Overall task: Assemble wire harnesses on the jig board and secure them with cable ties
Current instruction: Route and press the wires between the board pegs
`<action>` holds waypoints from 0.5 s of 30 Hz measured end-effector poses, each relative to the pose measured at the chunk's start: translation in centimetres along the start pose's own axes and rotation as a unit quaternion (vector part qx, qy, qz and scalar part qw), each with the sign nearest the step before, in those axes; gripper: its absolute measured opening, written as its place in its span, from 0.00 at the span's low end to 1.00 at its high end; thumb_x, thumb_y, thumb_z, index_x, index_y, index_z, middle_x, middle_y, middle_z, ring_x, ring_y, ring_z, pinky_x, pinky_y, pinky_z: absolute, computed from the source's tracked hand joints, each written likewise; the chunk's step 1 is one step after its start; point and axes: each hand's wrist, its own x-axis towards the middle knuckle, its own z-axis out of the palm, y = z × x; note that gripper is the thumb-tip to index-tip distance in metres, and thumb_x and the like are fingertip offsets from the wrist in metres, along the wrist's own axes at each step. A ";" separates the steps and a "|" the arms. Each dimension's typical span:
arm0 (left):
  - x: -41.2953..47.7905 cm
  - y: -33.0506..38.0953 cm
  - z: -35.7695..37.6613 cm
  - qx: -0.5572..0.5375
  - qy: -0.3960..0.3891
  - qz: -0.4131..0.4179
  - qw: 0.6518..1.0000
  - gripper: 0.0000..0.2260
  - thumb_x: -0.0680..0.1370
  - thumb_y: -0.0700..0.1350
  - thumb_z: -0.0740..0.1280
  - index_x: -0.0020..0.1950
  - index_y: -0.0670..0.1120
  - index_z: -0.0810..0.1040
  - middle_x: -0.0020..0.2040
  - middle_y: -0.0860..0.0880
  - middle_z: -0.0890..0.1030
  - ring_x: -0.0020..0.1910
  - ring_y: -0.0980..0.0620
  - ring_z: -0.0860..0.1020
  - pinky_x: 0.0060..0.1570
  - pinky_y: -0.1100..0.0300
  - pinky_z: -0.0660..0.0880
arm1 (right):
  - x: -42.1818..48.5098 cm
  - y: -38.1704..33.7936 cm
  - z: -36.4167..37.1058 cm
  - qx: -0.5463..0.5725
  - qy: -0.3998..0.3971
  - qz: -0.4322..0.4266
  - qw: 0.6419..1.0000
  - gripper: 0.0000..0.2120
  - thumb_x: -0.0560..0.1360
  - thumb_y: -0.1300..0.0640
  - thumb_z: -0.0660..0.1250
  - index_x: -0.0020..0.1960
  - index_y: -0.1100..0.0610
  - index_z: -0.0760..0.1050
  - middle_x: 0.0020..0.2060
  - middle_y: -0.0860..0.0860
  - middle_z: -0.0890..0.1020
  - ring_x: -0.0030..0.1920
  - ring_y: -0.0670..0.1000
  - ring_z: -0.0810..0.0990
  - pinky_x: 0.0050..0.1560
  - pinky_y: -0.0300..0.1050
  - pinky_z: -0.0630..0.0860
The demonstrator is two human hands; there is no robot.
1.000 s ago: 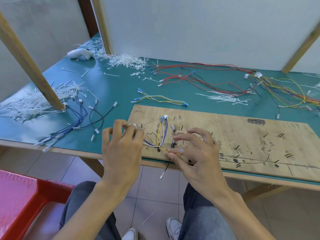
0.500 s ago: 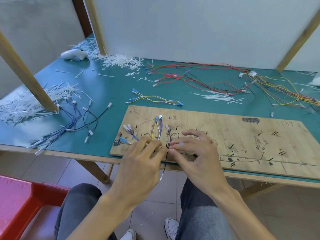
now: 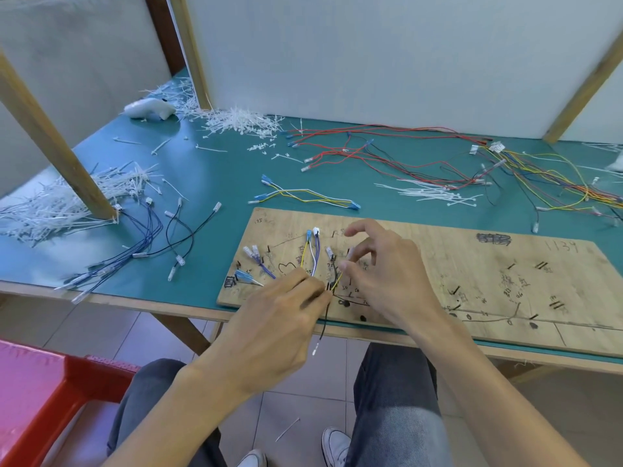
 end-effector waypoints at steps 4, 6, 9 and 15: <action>0.4 0.1 0.1 -0.016 0.005 -0.025 1.000 0.16 0.73 0.39 0.66 0.59 0.46 0.85 0.54 0.52 0.80 0.53 0.51 0.78 0.46 0.60 0.76 | 1.9 -0.3 -0.2 -0.020 -0.033 -0.043 0.998 0.10 0.73 0.50 0.81 0.51 0.45 0.83 0.36 0.35 0.82 0.40 0.38 0.74 0.50 0.46 0.72; 0.5 0.1 0.3 -0.037 -0.002 -0.039 0.999 0.16 0.74 0.39 0.66 0.59 0.47 0.85 0.55 0.52 0.79 0.53 0.51 0.77 0.47 0.58 0.77 | 3.0 -0.3 -0.6 -0.030 -0.071 -0.046 0.996 0.10 0.71 0.49 0.82 0.51 0.45 0.85 0.35 0.35 0.83 0.38 0.38 0.75 0.45 0.41 0.70; 0.6 0.0 0.4 -0.056 -0.014 -0.060 0.997 0.14 0.75 0.40 0.70 0.59 0.48 0.85 0.56 0.53 0.78 0.54 0.51 0.76 0.47 0.55 0.80 | 4.7 -0.2 -1.4 -0.022 -0.157 -0.037 0.987 0.09 0.69 0.52 0.83 0.47 0.45 0.86 0.34 0.40 0.85 0.33 0.41 0.74 0.40 0.38 0.69; 0.9 -0.3 0.1 -0.065 -0.041 -0.069 0.995 0.13 0.79 0.42 0.66 0.61 0.50 0.84 0.58 0.55 0.76 0.58 0.52 0.74 0.53 0.50 0.78 | 7.3 -0.2 -2.9 0.038 -0.279 0.006 0.959 0.07 0.70 0.57 0.84 0.47 0.51 0.89 0.39 0.52 0.88 0.36 0.44 0.78 0.40 0.38 0.73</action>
